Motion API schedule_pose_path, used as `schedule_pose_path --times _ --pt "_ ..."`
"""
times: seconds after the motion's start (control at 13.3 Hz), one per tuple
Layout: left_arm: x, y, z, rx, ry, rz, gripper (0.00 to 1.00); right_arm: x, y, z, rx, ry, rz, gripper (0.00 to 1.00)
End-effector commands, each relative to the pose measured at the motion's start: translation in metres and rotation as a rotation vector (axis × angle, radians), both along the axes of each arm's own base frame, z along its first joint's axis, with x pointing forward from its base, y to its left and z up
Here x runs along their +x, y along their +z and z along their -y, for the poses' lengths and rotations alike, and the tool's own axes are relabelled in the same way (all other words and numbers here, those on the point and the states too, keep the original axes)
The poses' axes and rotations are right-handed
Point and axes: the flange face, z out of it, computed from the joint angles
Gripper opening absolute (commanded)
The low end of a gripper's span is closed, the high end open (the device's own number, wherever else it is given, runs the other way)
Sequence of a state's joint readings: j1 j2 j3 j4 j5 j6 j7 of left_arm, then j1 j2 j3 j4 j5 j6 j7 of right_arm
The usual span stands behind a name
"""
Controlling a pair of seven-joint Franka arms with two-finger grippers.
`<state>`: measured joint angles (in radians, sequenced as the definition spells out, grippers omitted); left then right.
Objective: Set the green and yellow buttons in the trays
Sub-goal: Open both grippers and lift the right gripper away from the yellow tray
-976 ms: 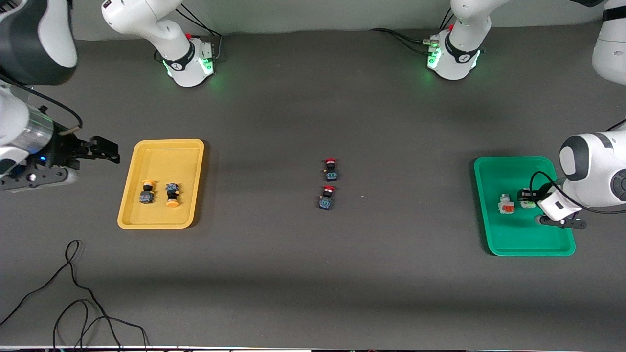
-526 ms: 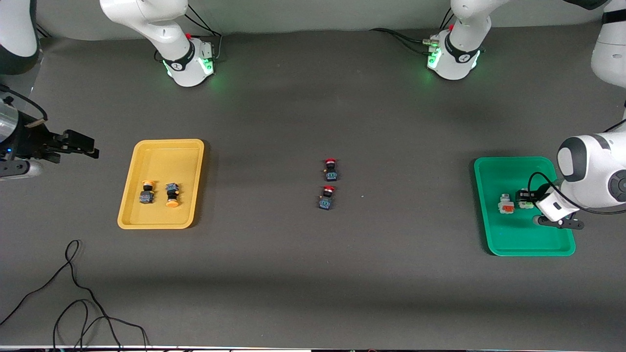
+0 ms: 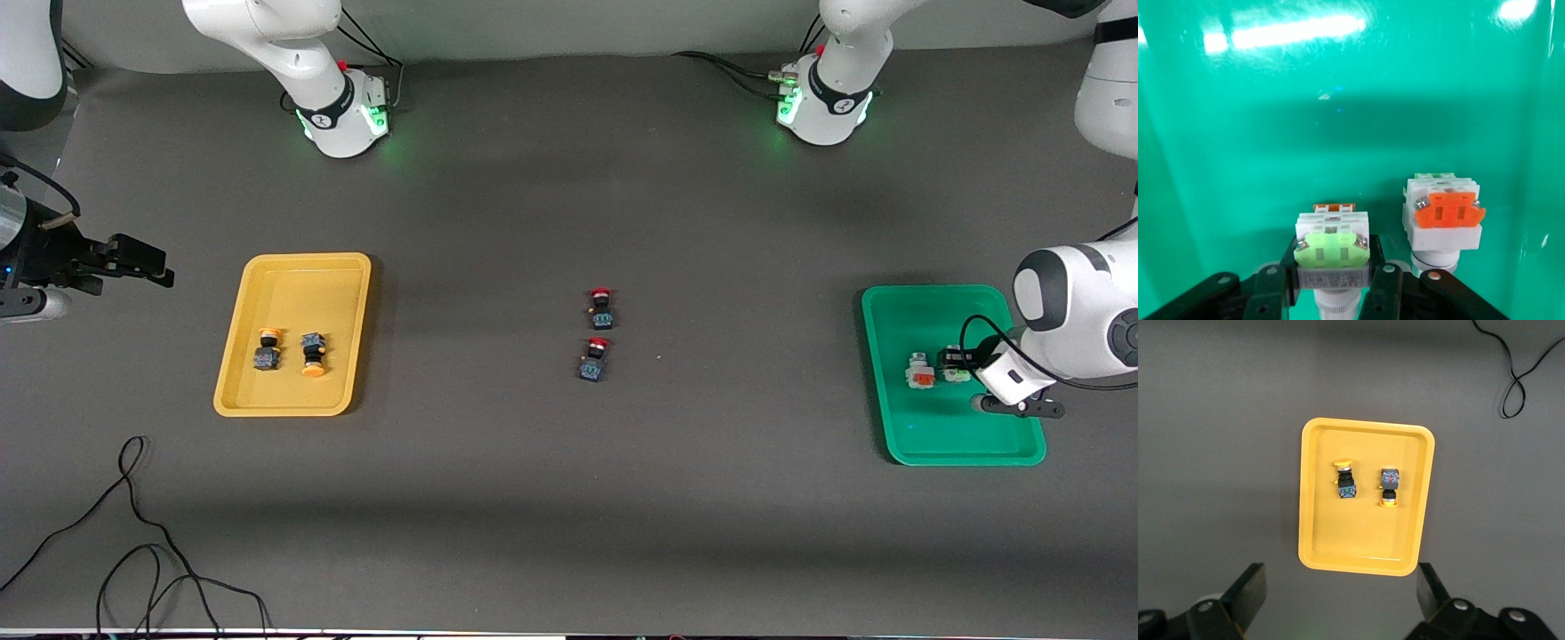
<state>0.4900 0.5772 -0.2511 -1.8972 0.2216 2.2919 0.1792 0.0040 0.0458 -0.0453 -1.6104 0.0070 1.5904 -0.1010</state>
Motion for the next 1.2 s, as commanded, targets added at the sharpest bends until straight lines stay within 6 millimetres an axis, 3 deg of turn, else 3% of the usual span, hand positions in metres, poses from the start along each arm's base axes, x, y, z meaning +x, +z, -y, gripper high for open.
schedule_pose_path --times 0.0,0.3,0.38,0.45,0.68,0.75,0.9,1.13 --pt "0.012 0.0 0.001 -0.006 0.037 0.018 0.0 -0.001 0.004 -0.002 -0.042 -0.013 0.014 1.0" --pt "0.018 -0.005 0.0 -0.007 0.054 0.022 0.0 -0.001 0.007 -0.003 -0.042 -0.012 0.02 1.0" --pt "0.02 -0.002 0.002 -0.006 0.048 0.022 0.22 -0.001 0.008 -0.003 -0.042 -0.012 0.022 1.0" --pt "0.021 -0.002 0.001 -0.007 0.04 0.023 0.99 -0.001 0.009 -0.002 -0.042 -0.012 0.025 1.0" --pt "0.025 0.017 0.001 0.003 0.042 0.014 1.0 0.004 0.015 -0.004 -0.041 -0.009 0.039 1.0" --pt "0.025 0.038 -0.002 0.012 0.036 -0.01 1.0 0.005 0.016 -0.004 -0.041 -0.009 0.04 1.0" --pt "0.025 0.099 -0.003 0.037 0.031 -0.063 1.0 0.004 0.014 -0.004 -0.038 -0.012 0.031 1.0" --pt "0.019 0.208 0.019 0.065 0.018 -0.097 1.0 0.004 0.015 -0.003 -0.028 -0.019 0.031 1.0"
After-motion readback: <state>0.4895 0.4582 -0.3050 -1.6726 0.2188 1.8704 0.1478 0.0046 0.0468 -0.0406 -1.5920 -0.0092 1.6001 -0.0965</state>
